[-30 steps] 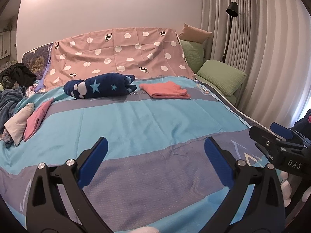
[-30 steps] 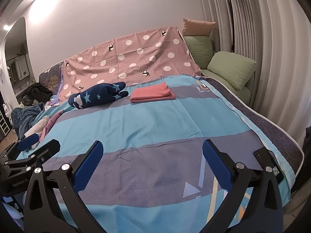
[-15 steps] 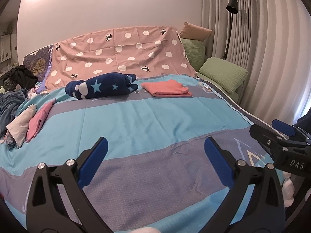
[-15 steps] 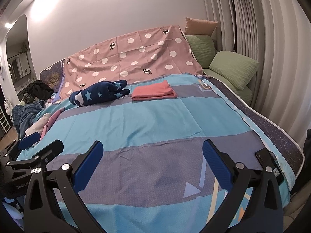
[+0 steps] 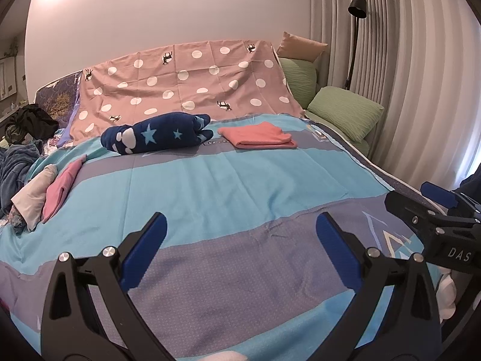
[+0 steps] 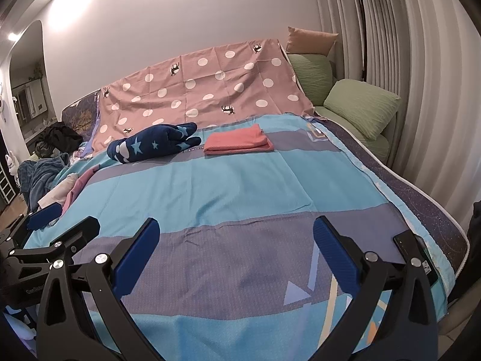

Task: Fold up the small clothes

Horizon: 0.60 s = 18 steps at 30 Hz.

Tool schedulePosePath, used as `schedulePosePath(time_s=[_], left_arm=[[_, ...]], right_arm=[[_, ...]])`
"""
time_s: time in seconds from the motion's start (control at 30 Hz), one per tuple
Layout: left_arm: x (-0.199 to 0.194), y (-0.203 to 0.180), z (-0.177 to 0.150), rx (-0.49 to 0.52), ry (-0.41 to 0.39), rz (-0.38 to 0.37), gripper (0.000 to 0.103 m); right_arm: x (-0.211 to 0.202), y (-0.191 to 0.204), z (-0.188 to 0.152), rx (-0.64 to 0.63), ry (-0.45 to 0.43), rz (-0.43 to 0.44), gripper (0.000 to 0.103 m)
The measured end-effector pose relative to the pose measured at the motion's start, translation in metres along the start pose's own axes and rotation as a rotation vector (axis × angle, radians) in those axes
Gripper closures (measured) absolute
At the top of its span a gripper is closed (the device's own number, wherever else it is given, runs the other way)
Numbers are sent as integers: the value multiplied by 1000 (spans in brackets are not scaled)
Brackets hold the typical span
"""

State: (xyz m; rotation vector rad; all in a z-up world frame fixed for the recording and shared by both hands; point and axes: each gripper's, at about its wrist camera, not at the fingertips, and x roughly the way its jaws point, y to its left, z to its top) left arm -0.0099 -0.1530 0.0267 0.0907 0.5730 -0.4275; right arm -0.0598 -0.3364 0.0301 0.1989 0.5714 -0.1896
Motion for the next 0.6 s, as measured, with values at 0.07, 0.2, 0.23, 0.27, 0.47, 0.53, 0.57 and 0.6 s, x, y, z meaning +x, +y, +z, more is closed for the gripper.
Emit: schedulePosePath(time_s=[0.07,0.2,0.23,0.27,0.47,0.53,0.57,0.6], left_arm=[[-1,0,0,0,1,-1,2],[0,2,-2,5,1,-8,2],[1,2,-2,6,3,-8,2],[1,2,-3,6,6,-7,2],[5,4,-6,6,13,-8,2],[6,4,-7,4,17,-7,2],[6,5,-7,3,18,-5,2],[6,5,-8,3,21,-4,2]], right_arm=[[0,1,0,-2,0,-5,1],[0,0,0,-2,0,-4,1],[1,1,0,-4,1,-5,1],[1,1,0,-4,1,-6,1],[4,0,-2,0,14,-8,1],[5,0,-2,1,17,-9,1],[5,0,-3,1,16,-9,1],[5,0,-3,2,16,-9,1]])
